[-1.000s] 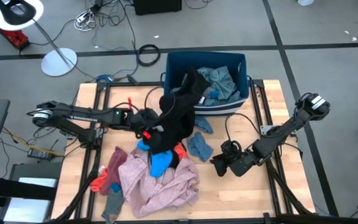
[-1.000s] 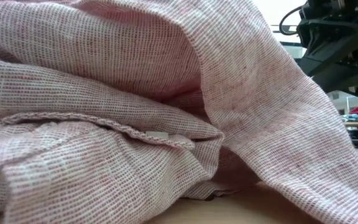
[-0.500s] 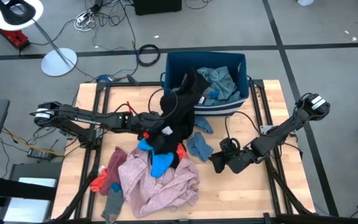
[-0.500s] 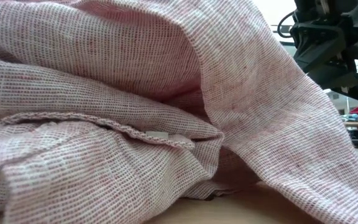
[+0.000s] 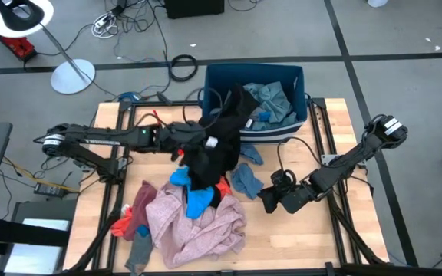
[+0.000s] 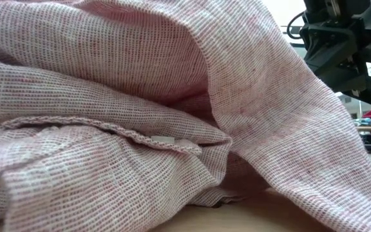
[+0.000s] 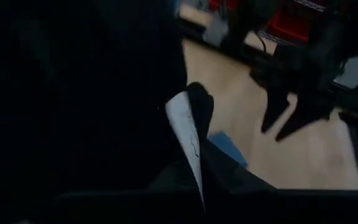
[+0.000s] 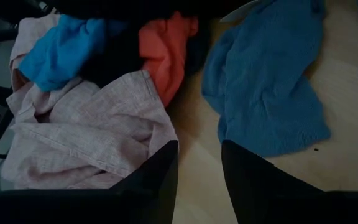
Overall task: Sort clothes
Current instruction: Put the black polo shirt into the blue bin
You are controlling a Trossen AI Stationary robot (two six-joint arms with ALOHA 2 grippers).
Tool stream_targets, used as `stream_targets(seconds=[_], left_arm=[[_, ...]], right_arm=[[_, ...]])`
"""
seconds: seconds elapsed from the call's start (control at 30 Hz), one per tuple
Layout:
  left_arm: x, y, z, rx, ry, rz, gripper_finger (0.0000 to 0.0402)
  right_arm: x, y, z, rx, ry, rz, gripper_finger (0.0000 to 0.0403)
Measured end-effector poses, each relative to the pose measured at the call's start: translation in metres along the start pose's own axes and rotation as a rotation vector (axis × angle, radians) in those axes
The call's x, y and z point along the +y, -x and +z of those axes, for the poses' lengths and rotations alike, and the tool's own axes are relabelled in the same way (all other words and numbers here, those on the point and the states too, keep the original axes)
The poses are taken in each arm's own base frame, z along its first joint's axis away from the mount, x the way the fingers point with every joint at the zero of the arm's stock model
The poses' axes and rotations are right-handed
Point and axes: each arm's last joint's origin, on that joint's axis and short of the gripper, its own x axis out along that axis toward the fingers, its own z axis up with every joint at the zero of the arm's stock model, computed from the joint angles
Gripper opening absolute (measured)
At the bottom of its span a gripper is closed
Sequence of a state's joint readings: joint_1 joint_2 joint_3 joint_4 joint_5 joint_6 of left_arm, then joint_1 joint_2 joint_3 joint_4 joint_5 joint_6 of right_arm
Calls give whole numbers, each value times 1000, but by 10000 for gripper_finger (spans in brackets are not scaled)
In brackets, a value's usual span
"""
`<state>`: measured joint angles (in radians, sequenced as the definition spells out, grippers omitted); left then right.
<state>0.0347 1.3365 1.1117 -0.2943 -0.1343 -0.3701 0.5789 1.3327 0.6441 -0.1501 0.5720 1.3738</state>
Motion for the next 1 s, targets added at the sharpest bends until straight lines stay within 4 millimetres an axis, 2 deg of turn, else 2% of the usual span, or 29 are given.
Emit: stream_targets(seconds=[0.17,0.3,0.47,0.67,0.8,0.87,1.0], left_arm=[[-8,33,53,-100,-112,77,2],[-1,57,94,-200,-140,147,1],[11,72,147,-313,-174,221,1],[23,74,207,-449,-212,257,0],[28,66,239,-536,-234,254,0],[32,51,247,-616,-245,252,0],[40,43,257,-774,-232,235,0]], right_arm=[[0,0,0,-1,23,-1,125],[0,0,0,-3,35,-2,125],[1,0,0,-5,40,5,125],[2,0,1,-14,31,15,125],[2,0,1,-16,29,18,125],[3,0,1,-17,28,21,125],[3,0,1,-21,26,24,125]])
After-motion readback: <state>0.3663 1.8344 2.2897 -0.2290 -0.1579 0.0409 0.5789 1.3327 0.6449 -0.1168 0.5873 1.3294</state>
